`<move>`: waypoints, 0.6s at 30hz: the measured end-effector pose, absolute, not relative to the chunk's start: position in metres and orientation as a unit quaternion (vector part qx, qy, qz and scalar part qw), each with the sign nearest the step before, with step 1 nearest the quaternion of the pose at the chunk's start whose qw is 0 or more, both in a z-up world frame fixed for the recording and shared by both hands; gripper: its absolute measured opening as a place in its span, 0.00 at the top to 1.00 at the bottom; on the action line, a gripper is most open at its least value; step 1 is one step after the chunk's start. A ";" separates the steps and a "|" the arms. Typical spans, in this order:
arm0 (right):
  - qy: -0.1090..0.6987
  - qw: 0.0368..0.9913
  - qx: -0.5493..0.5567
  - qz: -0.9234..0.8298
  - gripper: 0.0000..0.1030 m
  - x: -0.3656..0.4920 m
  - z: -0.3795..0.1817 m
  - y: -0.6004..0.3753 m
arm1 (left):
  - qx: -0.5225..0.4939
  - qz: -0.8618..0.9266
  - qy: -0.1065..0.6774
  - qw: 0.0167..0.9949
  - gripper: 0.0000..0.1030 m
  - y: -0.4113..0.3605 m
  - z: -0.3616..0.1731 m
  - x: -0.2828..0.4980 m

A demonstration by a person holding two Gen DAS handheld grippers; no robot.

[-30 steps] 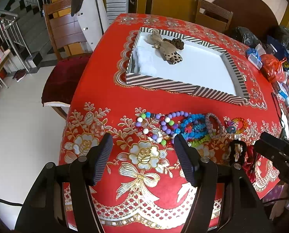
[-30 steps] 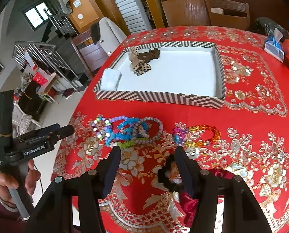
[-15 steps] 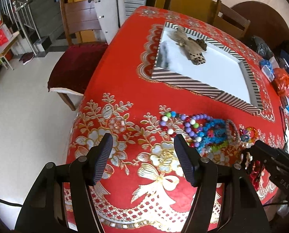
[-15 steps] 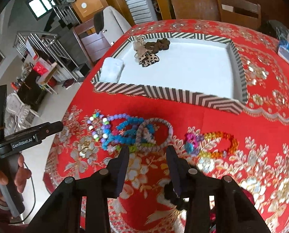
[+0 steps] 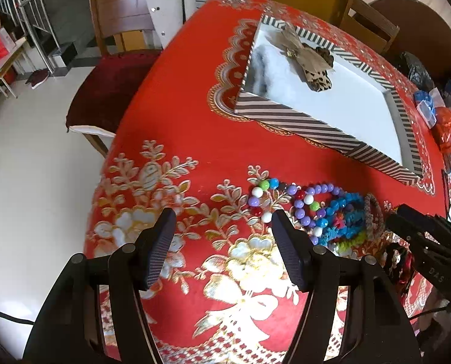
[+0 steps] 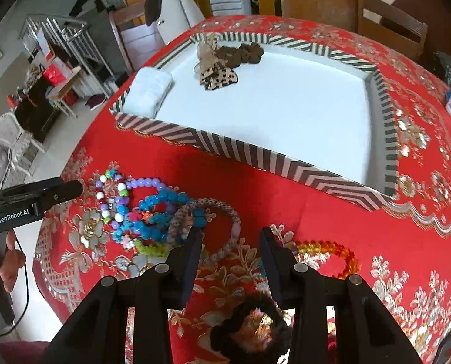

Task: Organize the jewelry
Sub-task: 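Grasp grey braided bracelet with right gripper while left gripper grasps multicolor bead bracelet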

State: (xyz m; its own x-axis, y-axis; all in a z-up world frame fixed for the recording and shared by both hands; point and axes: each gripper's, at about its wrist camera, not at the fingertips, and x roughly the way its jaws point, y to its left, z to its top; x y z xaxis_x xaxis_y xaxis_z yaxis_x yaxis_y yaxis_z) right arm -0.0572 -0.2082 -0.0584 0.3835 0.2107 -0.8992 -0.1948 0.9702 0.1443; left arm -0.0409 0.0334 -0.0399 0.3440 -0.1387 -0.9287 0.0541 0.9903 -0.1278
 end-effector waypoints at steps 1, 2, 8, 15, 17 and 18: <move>0.544 0.830 -0.001 0.123 0.64 -0.055 -0.062 -0.207 | -0.035 -0.059 0.573 0.817 0.37 0.031 -0.042 -0.038; 0.547 0.828 -0.010 0.125 0.66 -0.052 -0.065 -0.205 | -0.034 -0.059 0.575 0.815 0.37 0.029 -0.045 -0.036; 0.545 0.826 -0.030 0.141 0.74 -0.042 -0.073 -0.202 | -0.021 -0.049 0.584 0.810 0.37 0.022 -0.056 -0.025; 0.540 0.828 -0.047 0.145 0.92 -0.028 -0.075 -0.204 | -0.015 -0.050 0.586 0.808 0.38 0.013 -0.064 -0.017; 0.540 0.828 -0.045 0.147 0.92 -0.028 -0.074 -0.206 | -0.008 -0.050 0.576 0.816 0.56 0.009 -0.064 -0.017; 0.541 0.827 -0.041 0.148 0.92 -0.028 -0.074 -0.208 | 0.000 -0.049 0.572 0.819 0.68 0.007 -0.064 -0.017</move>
